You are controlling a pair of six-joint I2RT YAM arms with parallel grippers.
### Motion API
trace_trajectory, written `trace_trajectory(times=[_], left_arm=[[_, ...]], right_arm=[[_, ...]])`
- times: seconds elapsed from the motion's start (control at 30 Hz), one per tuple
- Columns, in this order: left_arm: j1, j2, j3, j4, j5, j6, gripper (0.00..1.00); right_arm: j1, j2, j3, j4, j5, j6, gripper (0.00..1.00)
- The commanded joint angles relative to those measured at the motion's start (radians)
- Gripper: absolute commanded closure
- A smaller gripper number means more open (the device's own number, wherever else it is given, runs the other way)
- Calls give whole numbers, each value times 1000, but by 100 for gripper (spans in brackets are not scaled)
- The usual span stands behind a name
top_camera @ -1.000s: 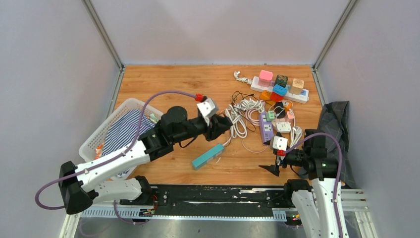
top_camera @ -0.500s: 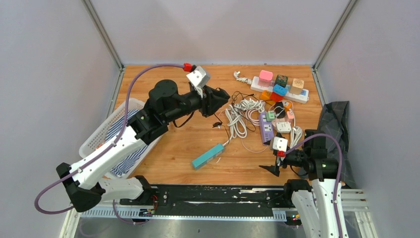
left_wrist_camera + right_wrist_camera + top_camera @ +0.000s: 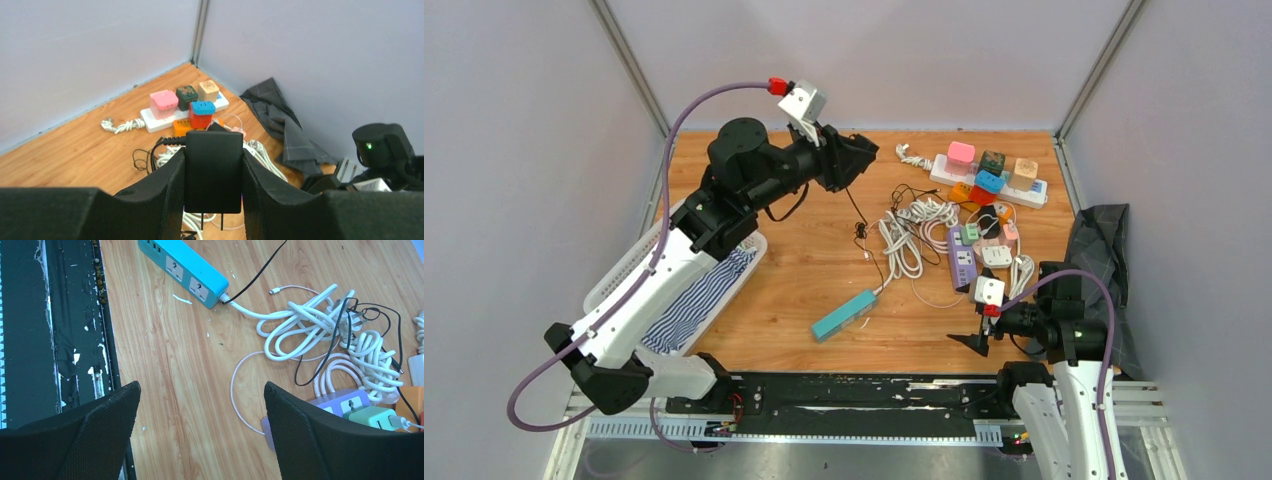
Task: Pull the plug off the socket
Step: Pick up the plug from the corner of the board, then place the plug at the center of the board.
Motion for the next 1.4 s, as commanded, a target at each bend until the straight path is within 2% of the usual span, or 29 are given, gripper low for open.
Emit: trace_trajectory(times=[0.0,0.2,0.47,1.07,1.37], left_arm=[[38,24,90,-19,15,-50,100],[82,49,148,31,81,-187,100],[107,69,229,32,78,-242,100],[180,130,400,-70,35,-236,100],[272,134,379,-90,55,-239,100]], right_arm=[[-17,-12,-14,-29,-34,-16,6],[-17,-13,-16,-29,-35,-18,6],[-17,-12,-16,-30,-34,-18,6],[-22,-14,-16,-33,-35,-18,6],[-23,-17,-16,-35,-37,-22,6]])
